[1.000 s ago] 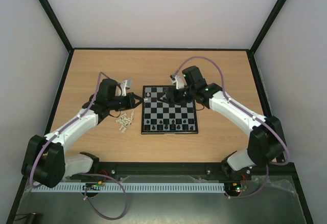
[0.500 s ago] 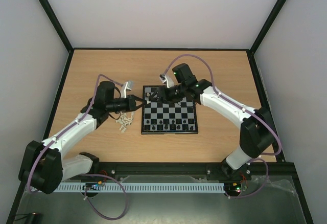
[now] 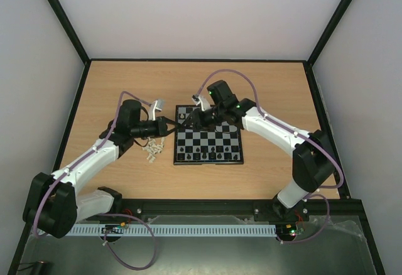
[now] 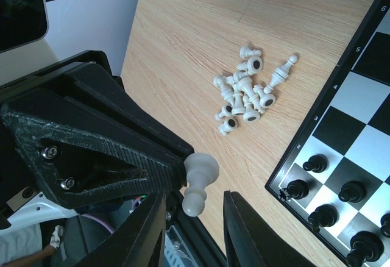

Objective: Set up the chess pieces on the board
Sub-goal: Place the chess piece on the chessboard.

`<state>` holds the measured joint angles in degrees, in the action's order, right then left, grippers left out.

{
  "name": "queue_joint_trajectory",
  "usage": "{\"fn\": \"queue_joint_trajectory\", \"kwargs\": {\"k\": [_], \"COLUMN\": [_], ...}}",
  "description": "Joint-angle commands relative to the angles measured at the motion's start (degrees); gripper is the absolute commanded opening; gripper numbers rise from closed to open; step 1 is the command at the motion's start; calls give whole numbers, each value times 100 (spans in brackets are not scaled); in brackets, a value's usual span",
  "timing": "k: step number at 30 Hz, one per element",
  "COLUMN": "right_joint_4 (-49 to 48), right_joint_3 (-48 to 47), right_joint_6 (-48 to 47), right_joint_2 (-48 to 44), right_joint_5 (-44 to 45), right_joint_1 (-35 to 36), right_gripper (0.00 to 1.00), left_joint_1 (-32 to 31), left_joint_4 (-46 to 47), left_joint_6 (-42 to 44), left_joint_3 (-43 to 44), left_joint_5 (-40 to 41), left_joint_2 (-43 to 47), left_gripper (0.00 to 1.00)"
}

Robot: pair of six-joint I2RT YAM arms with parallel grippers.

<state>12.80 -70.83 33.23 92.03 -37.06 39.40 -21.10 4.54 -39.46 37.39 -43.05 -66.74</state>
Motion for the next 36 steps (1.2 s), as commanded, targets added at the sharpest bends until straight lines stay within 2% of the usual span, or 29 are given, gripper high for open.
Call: {"fn": "queue_joint_trajectory", "kwargs": {"k": [1, 8, 11, 15, 17, 20, 24, 27, 30, 36], "right_joint_4": [266, 327, 353, 372, 394, 414, 399, 429, 464, 489], "right_joint_3": [-233, -414, -472, -468, -476, -476, -459, -466, -449, -410], "right_joint_6": [-92, -163, -186, -206, -227, -246, -269, -306, -341, -368], "right_joint_2": [151, 329, 377, 392, 389, 389, 402, 440, 470, 500], "right_joint_5": [-58, -38, -40, -6, -5, 10, 14, 53, 100, 220], "right_joint_1": [22, 17, 18, 19, 24, 21, 22, 24, 21, 24], "right_gripper": [28, 27, 18, 15, 6, 2, 1, 1, 1, 1], "left_joint_1": [-25, -93, -113, -113, -113, -113, -89, -12, 56, 80], "left_joint_4": [56, 31, -20, -64, -68, -86, -217, -221, -199, -313], "left_joint_6": [-29, -7, 26, 58, 70, 70, 94, 76, 68, 123], "left_joint_3": [-75, -69, -56, -54, -43, -23, 51, 81, 114, 250], "left_joint_5": [-72, -68, -15, 45, 68, 73, 158, 183, 214, 303], "left_joint_2": [25, -29, -86, -113, -124, -146, -148, -122, -103, -58], "left_gripper": [2, 3, 3, 3, 3, 3, 17, 37, 48, 58]}}
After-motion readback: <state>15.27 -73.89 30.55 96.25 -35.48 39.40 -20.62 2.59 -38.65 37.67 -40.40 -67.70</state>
